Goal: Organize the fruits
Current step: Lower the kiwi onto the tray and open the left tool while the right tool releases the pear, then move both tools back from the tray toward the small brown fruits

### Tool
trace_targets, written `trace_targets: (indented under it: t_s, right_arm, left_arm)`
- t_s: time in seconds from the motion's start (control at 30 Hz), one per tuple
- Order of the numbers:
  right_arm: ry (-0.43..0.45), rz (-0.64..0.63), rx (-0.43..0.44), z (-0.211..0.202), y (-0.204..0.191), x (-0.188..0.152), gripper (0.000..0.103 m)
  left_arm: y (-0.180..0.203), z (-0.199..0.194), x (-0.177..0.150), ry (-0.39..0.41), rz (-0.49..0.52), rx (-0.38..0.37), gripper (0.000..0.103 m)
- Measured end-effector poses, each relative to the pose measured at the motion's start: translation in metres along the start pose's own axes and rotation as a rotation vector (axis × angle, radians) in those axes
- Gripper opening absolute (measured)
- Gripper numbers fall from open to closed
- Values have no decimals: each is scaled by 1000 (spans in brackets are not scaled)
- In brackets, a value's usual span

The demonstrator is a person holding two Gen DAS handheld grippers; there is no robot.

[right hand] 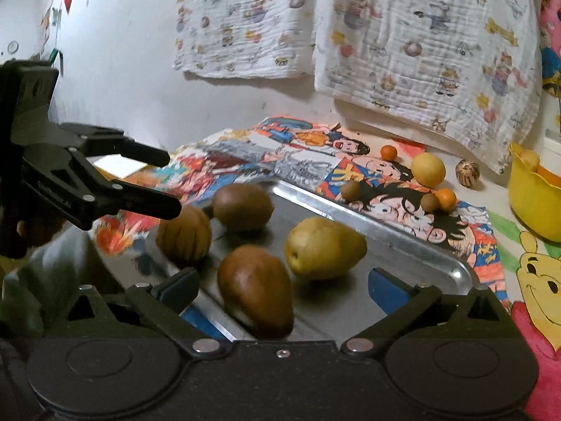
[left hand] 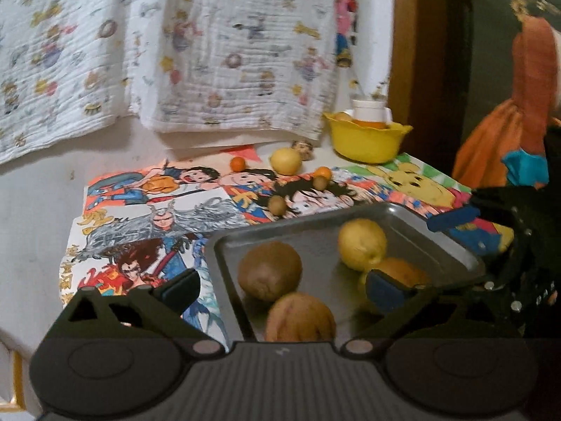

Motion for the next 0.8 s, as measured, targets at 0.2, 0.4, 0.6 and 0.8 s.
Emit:
trace_targets:
  t_s: [0.2,0.4,0.6,0.8]
  right_arm:
    - [-21,37,-29,-10,-3,-19,102]
    - [-48,81,-124,-25,8,-31,102]
    - [-45,117,-174,-33,24,-36,102]
    - [-25,155,-204,-35,42,-34,102]
  left_arm:
    - [7,-10,-21,-13,55,-26,103]
    - [3,-17,-32,-36,91,39,103]
    - [-15,-18,-32,-71,76,87,103]
    - [-34,-15,-20,-81,37,133,103]
Point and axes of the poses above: each gripper's, at about its wrist camera, not at the fingertips, and z roughly the way its jaws point, y to its right, x to its top, the point moved 4 cm from there along z, roughly the way its jaws point, and after that the axes turned 9 degrees about x, right-handed, at the moved point
